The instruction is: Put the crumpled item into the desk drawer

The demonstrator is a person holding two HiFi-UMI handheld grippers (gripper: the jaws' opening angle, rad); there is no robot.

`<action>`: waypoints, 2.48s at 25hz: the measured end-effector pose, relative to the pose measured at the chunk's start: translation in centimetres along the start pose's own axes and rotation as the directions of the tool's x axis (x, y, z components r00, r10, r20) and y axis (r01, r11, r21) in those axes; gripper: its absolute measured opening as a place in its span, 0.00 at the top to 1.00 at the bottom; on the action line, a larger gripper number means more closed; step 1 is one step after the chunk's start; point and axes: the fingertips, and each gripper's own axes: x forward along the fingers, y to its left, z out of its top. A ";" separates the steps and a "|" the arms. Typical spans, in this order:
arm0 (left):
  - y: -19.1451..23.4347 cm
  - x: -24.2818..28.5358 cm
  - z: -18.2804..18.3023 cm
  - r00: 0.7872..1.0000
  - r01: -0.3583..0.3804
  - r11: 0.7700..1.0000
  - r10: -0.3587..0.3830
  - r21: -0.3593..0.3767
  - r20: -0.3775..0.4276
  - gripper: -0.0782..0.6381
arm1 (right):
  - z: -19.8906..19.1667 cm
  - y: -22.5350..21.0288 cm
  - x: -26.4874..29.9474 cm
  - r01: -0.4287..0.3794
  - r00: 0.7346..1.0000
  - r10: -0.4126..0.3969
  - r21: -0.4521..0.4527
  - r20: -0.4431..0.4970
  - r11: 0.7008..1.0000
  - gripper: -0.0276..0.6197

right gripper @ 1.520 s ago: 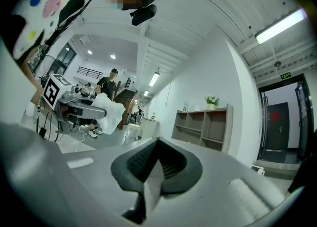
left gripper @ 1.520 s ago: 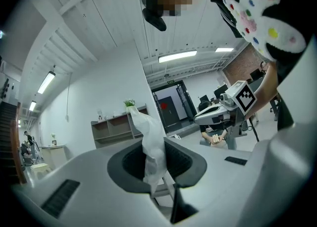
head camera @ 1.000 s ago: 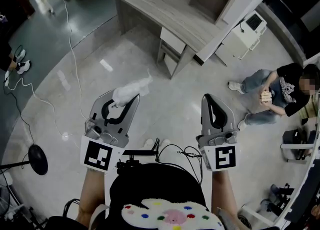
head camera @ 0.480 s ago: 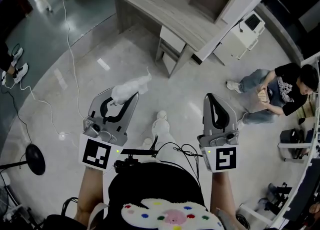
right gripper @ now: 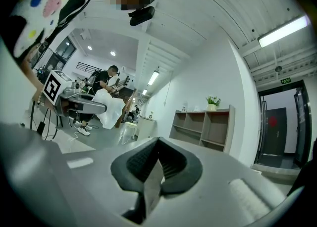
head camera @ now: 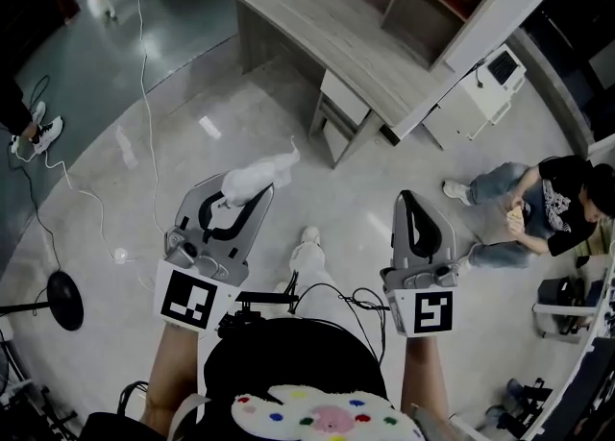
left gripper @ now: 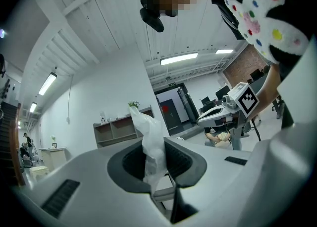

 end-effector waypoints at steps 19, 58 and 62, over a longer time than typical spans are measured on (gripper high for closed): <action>6.6 13.1 -1.6 0.993 -0.086 0.996 0.088 0.030 -0.073 0.80 | -3.8 -8.6 13.6 -0.150 0.989 0.151 0.033 -0.010 0.988 0.94; 10.4 23.4 -4.7 0.994 -0.050 0.998 0.047 -0.027 -0.099 0.80 | -8.0 -13.5 20.6 -0.079 0.995 0.086 0.133 -0.048 0.988 0.94; 10.5 23.4 -5.8 0.994 -0.021 0.999 0.017 -0.036 -0.103 0.80 | -9.1 -12.6 21.0 -0.090 0.993 0.099 0.129 -0.069 0.988 0.94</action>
